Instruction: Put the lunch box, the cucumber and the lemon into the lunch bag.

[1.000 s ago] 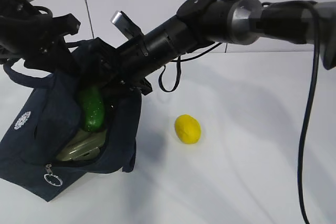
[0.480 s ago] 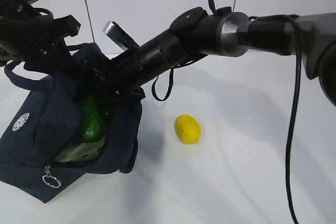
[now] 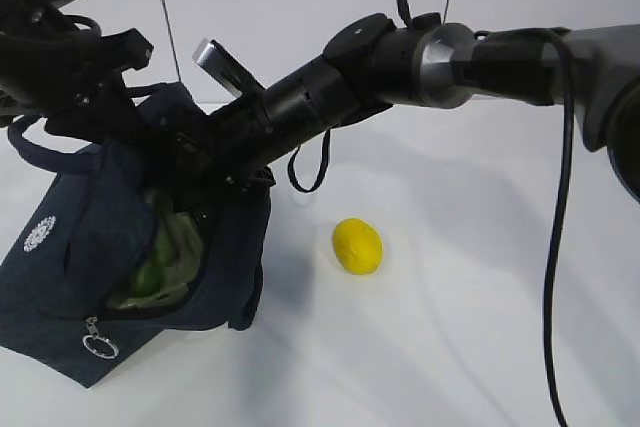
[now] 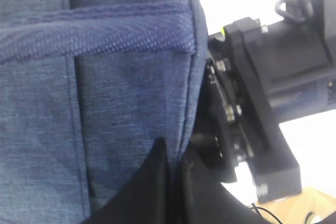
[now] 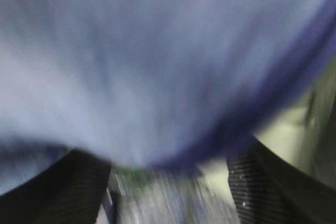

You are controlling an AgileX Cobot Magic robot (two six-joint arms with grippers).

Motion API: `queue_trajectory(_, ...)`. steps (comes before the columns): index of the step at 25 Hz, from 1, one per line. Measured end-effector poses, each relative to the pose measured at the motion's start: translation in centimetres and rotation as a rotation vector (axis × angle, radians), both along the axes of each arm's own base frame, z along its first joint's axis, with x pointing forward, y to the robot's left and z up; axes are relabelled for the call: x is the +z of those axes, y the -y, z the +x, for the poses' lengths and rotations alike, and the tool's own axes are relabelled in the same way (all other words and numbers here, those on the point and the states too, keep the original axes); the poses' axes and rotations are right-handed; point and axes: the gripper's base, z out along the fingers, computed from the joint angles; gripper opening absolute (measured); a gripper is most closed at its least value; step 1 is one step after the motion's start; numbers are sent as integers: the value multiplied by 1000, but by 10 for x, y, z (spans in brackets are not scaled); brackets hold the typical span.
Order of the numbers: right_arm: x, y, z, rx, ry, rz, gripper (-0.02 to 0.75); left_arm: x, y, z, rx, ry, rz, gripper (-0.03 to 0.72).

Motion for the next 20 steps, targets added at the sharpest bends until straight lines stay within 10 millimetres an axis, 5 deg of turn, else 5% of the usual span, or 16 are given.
queue_trajectory(12,-1,19,-6,167,18,-144,503,0,0,-1,-7,-9,1,-1)
queue_trajectory(20,52,60,1,163,219,-327,503,0,0,-1,-8,-8,3,-1)
